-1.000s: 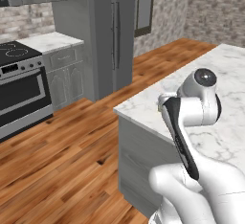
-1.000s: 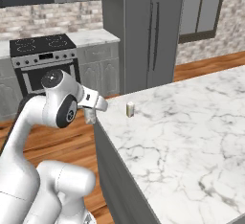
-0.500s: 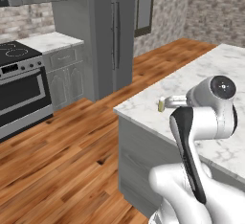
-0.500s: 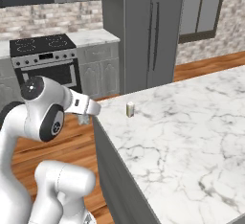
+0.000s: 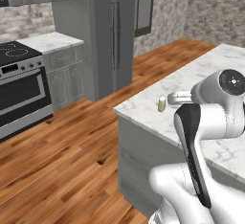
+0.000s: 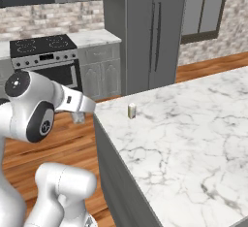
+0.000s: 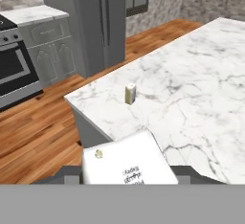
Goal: Pick the boxed drink, boxed drink, can from the counter and place them in the open cabinet.
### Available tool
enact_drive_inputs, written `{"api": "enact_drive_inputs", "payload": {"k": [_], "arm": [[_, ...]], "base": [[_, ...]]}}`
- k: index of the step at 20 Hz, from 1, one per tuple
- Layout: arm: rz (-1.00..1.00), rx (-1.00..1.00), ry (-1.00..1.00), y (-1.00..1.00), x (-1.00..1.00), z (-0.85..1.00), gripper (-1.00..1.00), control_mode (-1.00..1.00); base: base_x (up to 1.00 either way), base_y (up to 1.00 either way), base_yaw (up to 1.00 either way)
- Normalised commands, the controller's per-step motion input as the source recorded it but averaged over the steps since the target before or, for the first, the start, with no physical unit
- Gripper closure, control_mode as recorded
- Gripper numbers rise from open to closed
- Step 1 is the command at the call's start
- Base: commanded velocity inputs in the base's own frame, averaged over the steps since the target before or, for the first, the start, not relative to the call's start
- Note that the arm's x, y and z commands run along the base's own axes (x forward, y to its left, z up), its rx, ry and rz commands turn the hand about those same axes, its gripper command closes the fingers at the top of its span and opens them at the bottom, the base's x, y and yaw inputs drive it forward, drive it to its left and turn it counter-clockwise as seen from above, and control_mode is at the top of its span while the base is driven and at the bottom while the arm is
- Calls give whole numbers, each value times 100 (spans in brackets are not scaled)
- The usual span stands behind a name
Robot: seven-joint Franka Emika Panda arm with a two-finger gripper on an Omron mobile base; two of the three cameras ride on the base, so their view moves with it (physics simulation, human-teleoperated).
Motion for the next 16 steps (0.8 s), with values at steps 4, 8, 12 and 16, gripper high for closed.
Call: {"api": "enact_drive_inputs", "payload": {"k": [4, 8, 12, 16], "arm": [[0, 0, 0, 8, -23, 8, 100, -100], [0, 0, 0, 6, -19, 0, 100, -100], [0, 0, 0, 6, -15, 0, 100, -100], [0, 0, 0, 0, -9, 0, 100, -100]], "base": [[0, 0, 0], [0, 0, 0], [0, 0, 0], [0, 0, 0]]}}
